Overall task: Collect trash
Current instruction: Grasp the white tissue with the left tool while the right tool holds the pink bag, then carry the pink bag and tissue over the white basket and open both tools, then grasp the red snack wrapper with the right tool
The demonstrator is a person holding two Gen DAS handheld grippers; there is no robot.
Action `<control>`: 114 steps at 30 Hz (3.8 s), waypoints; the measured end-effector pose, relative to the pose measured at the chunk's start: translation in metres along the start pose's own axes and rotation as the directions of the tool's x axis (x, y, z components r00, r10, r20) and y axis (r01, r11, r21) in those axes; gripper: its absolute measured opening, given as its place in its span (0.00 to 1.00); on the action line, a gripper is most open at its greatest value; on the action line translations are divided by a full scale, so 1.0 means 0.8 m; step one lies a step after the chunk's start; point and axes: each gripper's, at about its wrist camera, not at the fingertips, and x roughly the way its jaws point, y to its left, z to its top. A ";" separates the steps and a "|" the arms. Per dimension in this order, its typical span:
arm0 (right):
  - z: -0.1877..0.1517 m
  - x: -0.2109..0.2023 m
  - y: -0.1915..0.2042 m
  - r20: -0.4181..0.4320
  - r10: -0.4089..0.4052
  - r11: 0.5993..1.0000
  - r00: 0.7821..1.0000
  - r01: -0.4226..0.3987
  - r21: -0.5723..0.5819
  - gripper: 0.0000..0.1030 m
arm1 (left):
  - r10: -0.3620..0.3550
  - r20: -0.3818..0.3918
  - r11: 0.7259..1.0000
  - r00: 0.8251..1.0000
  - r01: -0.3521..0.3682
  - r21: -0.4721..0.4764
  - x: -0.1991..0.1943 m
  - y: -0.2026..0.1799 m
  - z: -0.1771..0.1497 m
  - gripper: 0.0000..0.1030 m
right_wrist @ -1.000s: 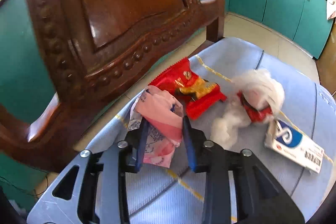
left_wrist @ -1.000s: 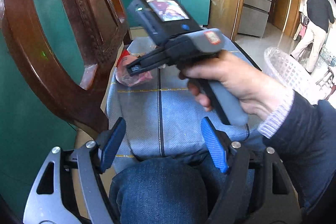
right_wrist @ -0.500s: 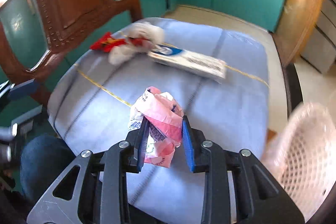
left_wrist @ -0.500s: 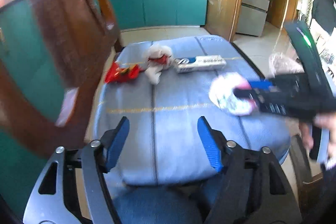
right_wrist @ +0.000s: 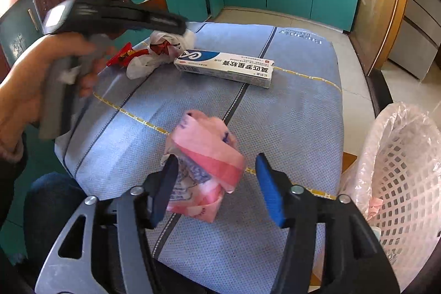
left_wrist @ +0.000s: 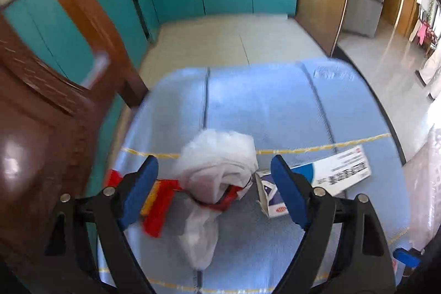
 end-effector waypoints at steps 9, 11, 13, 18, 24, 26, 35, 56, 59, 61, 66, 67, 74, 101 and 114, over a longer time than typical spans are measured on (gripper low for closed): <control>0.006 0.012 0.005 -0.003 0.041 0.999 0.999 -0.041 -0.003 0.60 | -0.026 -0.025 1.000 0.999 0.027 0.006 0.009 0.004 -0.029 0.21; 0.006 0.012 0.011 -0.002 0.060 0.998 0.998 -0.060 -0.007 0.52 | -0.026 -0.002 1.000 1.000 0.026 -0.002 -0.005 0.009 -0.035 0.20; 0.005 0.012 0.016 -0.008 0.080 0.997 0.997 -0.080 -0.007 0.41 | -0.022 0.029 1.000 0.999 0.022 -0.005 -0.026 0.014 -0.044 0.19; 0.005 -0.004 0.021 0.021 0.034 0.999 0.999 -0.034 -0.009 0.40 | -0.009 0.113 1.000 0.994 0.010 -0.012 -0.090 0.014 -0.081 0.19; 0.005 -0.023 0.027 0.032 -0.013 1.000 0.999 0.014 -0.026 0.40 | 0.006 0.142 1.000 0.990 -0.008 0.015 -0.129 -0.002 -0.116 0.19; 0.006 -0.031 0.023 0.046 -0.020 1.000 0.999 0.020 -0.018 0.40 | 0.001 0.145 1.000 0.989 -0.003 0.014 -0.138 -0.006 -0.126 0.19; 0.003 -0.040 0.018 0.043 -0.095 0.995 0.995 0.096 -0.014 0.40 | -0.042 0.128 0.999 0.991 0.040 0.017 -0.156 -0.016 -0.161 0.20; -0.037 -0.167 -0.127 0.172 -0.271 0.946 0.947 0.229 0.230 0.40 | -0.175 0.166 0.979 0.971 0.153 0.137 -0.206 -0.098 -0.162 0.20; -0.067 -0.176 -0.172 0.139 -0.300 0.918 0.944 0.246 0.312 0.40 | -0.233 0.160 0.961 0.959 0.201 0.191 -0.212 -0.139 -0.159 0.20; -0.087 -0.177 -0.195 0.116 -0.312 0.900 0.943 0.254 0.355 0.40 | -0.266 0.154 0.947 0.951 0.228 0.228 -0.216 -0.167 -0.156 0.20; -0.115 -0.171 -0.223 0.068 -0.334 0.872 0.940 0.280 0.402 0.40 | -0.379 0.115 0.894 0.918 0.331 0.304 -0.221 -0.240 -0.145 0.20; -0.118 -0.171 -0.227 0.062 -0.338 0.868 0.939 0.286 0.407 0.40 | -0.391 0.109 0.885 0.914 0.341 0.319 -0.221 -0.254 -0.142 0.20; -0.140 -0.192 -0.255 0.056 -0.381 0.828 0.923 0.313 0.465 0.52 | -0.503 0.027 0.812 0.864 0.462 0.357 -0.201 -0.324 -0.127 0.58; 0.140 0.041 0.084 0.112 0.152 0.986 0.982 -0.142 -0.088 0.57 | -0.052 0.084 0.997 0.995 0.047 0.054 -0.218 -0.008 -0.237 0.91; 0.202 0.211 0.145 -0.087 0.170 0.983 0.982 -0.163 0.085 0.36 | -0.090 0.077 0.996 0.993 0.089 0.026 -0.199 0.032 -0.255 0.92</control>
